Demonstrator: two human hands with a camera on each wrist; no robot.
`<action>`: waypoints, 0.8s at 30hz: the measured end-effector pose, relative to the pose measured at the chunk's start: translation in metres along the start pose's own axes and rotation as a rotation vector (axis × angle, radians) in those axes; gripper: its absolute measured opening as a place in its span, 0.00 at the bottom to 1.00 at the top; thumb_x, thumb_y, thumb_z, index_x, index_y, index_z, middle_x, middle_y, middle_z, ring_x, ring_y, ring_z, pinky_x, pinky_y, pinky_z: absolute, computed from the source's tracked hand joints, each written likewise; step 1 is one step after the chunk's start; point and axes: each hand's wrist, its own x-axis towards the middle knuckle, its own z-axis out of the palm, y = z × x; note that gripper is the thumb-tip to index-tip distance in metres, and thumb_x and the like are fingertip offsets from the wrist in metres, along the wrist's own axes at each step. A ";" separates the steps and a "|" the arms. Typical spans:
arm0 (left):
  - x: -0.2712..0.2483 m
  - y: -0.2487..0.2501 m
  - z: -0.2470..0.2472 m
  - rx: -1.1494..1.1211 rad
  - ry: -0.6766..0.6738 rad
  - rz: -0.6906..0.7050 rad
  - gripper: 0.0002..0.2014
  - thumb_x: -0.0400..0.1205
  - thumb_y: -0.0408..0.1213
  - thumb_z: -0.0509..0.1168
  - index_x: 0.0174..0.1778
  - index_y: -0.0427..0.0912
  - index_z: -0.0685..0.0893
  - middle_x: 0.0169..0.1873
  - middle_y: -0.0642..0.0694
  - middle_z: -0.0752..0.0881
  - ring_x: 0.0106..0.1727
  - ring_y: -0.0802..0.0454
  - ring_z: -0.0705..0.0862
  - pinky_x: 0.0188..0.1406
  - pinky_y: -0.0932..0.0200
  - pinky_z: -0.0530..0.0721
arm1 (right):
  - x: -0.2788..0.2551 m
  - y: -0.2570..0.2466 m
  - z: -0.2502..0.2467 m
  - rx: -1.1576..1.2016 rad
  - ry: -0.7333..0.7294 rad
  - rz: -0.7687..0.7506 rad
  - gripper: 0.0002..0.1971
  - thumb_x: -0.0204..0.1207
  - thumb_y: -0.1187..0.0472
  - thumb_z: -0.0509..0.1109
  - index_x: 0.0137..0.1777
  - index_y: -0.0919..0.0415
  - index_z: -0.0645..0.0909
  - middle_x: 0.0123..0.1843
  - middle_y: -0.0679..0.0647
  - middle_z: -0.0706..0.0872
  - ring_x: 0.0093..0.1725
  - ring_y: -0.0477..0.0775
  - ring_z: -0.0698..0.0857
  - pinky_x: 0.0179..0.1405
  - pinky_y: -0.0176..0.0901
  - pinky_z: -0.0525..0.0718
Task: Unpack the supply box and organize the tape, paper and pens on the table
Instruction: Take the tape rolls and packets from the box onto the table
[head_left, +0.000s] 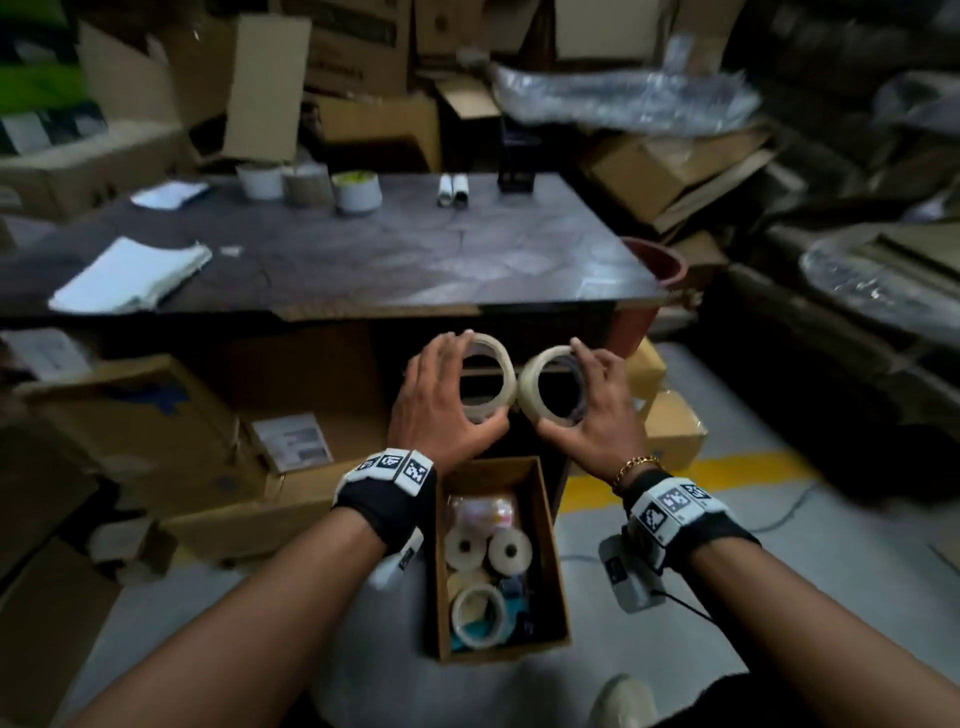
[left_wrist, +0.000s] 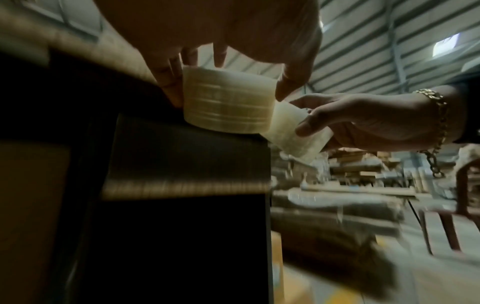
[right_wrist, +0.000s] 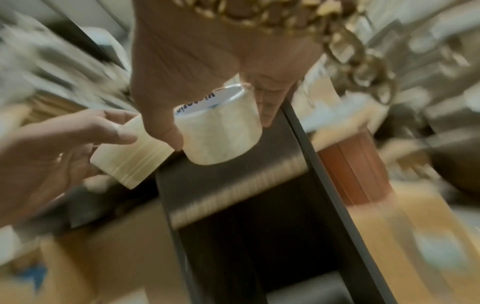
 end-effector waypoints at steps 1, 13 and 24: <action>0.013 0.009 -0.011 -0.010 0.033 0.014 0.47 0.66 0.62 0.69 0.80 0.53 0.60 0.76 0.46 0.68 0.74 0.44 0.70 0.71 0.45 0.76 | 0.012 -0.006 -0.015 -0.004 0.032 -0.027 0.52 0.58 0.44 0.79 0.83 0.50 0.61 0.70 0.55 0.68 0.67 0.54 0.75 0.65 0.42 0.79; 0.159 0.074 -0.030 -0.274 -0.055 -0.258 0.59 0.64 0.57 0.78 0.84 0.50 0.48 0.80 0.39 0.63 0.79 0.40 0.67 0.76 0.47 0.68 | 0.151 -0.012 -0.095 -0.057 0.067 0.212 0.56 0.61 0.40 0.81 0.84 0.57 0.54 0.78 0.62 0.67 0.76 0.64 0.70 0.74 0.50 0.68; 0.181 0.072 0.022 -0.206 -0.171 -0.300 0.57 0.66 0.64 0.74 0.84 0.49 0.49 0.81 0.39 0.60 0.78 0.40 0.67 0.73 0.46 0.69 | 0.163 0.026 -0.071 -0.040 -0.051 0.368 0.59 0.61 0.32 0.77 0.85 0.51 0.47 0.79 0.63 0.68 0.76 0.65 0.71 0.74 0.63 0.72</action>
